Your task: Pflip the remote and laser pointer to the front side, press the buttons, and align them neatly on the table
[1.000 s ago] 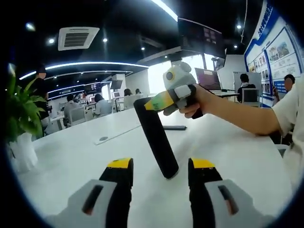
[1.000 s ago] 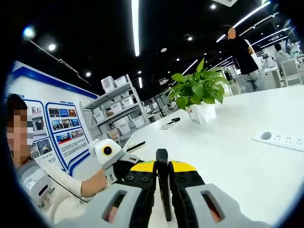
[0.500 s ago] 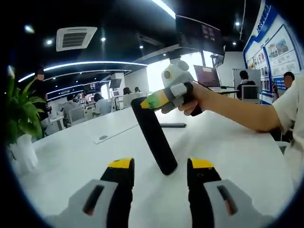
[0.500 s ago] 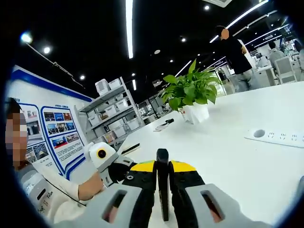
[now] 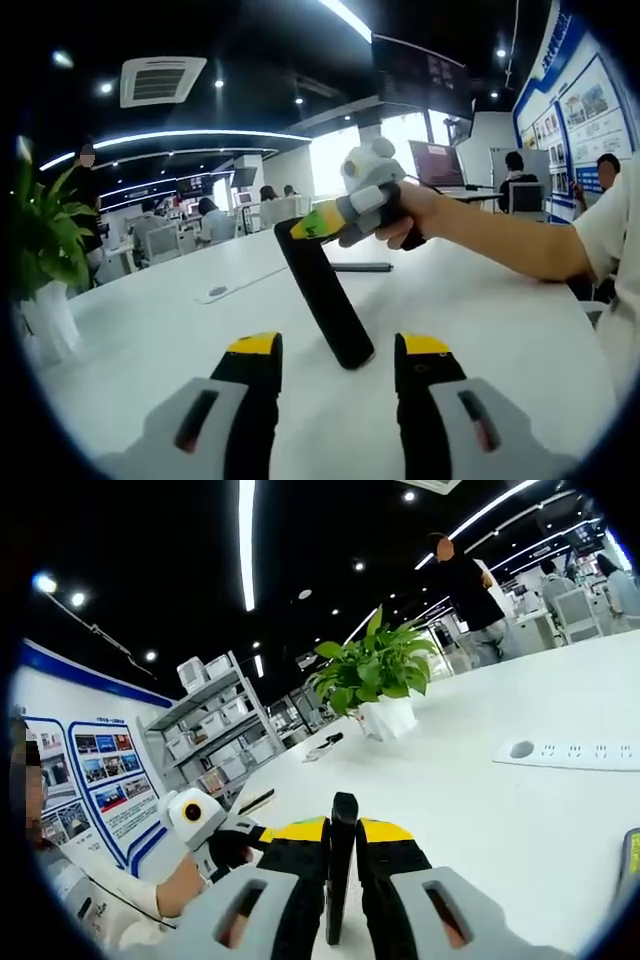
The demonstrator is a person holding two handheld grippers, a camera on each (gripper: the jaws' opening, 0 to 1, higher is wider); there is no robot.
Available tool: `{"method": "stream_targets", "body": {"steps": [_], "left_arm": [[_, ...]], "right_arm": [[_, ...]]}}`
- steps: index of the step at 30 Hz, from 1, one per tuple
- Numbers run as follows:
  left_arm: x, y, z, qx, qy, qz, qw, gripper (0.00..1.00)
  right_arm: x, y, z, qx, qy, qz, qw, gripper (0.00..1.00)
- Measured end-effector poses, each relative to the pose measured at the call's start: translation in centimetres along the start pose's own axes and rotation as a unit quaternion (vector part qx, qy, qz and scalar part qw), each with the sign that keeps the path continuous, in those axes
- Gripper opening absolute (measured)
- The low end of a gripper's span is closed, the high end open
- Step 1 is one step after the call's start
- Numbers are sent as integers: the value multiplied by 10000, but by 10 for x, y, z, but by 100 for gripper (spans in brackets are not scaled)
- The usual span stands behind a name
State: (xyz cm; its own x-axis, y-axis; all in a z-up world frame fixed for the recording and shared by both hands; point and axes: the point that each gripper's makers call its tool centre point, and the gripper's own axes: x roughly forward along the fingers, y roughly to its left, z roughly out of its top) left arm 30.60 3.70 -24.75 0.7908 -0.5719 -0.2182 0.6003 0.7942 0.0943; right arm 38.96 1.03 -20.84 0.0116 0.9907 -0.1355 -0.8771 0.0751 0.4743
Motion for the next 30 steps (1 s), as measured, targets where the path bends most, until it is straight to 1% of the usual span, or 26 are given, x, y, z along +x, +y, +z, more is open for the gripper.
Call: {"method": "stream_targets", "body": {"steps": [1,2,3,5,11,12,16,17,18,19,20,22,23,25,28,30], "left_arm": [[-1,0,2,-80,-38,-20,10000,47],[-1,1,2,-109,-49,-14,9999,48],[-1,1,2,-137,-61,-9,9999,48],[-2,2,3,-142,-68,13,9999,48],[2,-3,-3,-121,98,-43,9999,48],[1,-2,-6,-201,178,-21,9996,47],[-5,4,-5,-291,239,24,9993,45],[-7,1,1,-522,61,-56,9986,45],[-9,-1,6,-823,-66,-162,9965,45],[-11,-2,9,-1002,-120,-216,9947,46],[-15,-7,12,-1049,-141,-247,9941,47],[-24,-15,18,-1143,-184,-311,9928,47],[-27,-17,19,-1086,-159,-281,9936,46],[-33,-17,23,-750,-110,-154,9970,46],[-43,-23,37,-574,-165,-42,9982,48],[-46,-25,39,-646,-139,53,9978,47]], "right_arm": [[0,-2,0,14,-7,-13,10000,14],[0,-3,1,27,-14,-27,10000,14],[0,-9,3,137,-29,-35,9999,14],[0,-11,4,176,-42,-51,9998,14],[0,-14,0,210,-35,-133,9997,14],[0,-15,0,221,-29,-153,9996,14],[3,-20,-3,428,2,-280,9987,14],[3,-19,-3,417,5,-281,9987,14],[3,-19,-2,401,3,-278,9988,14],[3,-19,-2,397,4,-278,9988,14],[3,-20,-3,411,2,-294,9987,14],[2,-21,-4,440,-2,-325,9985,14],[2,-23,-4,471,-14,-326,9984,14],[2,-24,-5,539,-37,-329,9980,14],[2,-27,-6,652,6,-373,9972,14],[1,-26,-8,678,47,-389,9969,15]]}}
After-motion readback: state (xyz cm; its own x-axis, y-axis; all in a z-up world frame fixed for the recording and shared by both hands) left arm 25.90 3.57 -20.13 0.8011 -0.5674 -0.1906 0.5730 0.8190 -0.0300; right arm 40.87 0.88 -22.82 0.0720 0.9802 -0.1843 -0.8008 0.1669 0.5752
